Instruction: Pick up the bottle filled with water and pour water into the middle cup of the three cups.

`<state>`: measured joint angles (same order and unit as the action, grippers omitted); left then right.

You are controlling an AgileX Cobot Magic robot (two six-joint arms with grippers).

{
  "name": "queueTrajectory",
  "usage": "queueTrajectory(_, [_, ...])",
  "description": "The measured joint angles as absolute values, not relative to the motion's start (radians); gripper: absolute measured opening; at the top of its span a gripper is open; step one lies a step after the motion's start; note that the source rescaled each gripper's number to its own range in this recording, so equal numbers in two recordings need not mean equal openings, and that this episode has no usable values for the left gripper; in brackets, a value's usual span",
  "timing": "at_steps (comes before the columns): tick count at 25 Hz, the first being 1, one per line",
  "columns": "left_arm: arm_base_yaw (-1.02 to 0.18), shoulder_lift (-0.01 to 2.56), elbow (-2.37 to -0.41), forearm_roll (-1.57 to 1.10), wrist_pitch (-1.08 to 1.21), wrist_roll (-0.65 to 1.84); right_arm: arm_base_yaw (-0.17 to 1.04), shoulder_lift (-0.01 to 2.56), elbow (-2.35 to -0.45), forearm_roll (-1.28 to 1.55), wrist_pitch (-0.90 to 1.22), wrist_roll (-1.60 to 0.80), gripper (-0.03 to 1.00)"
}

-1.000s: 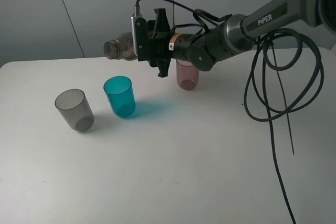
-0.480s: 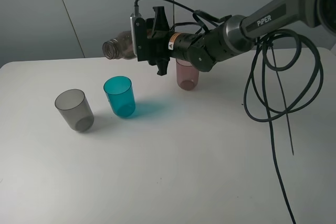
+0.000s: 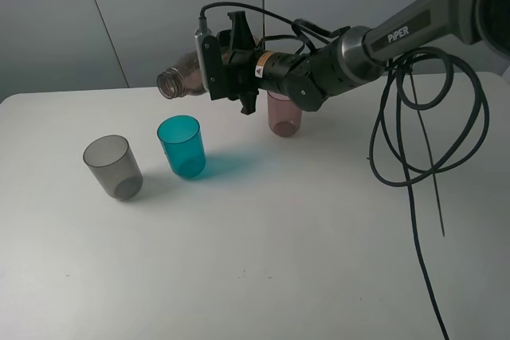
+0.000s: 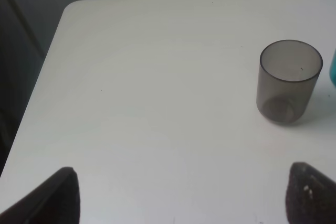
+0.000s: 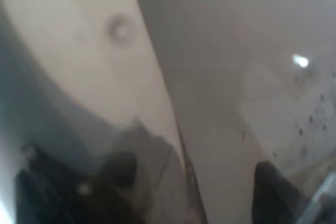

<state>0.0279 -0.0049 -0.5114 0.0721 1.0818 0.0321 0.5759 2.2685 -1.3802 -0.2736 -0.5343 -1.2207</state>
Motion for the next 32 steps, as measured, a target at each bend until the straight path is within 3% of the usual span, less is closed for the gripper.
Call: queueTrajectory(32, [0.028, -0.005, -0.511, 0.072, 1.082, 0.032, 0.576, 2.269, -1.380, -0.198, -0.547, -1.441, 0.03])
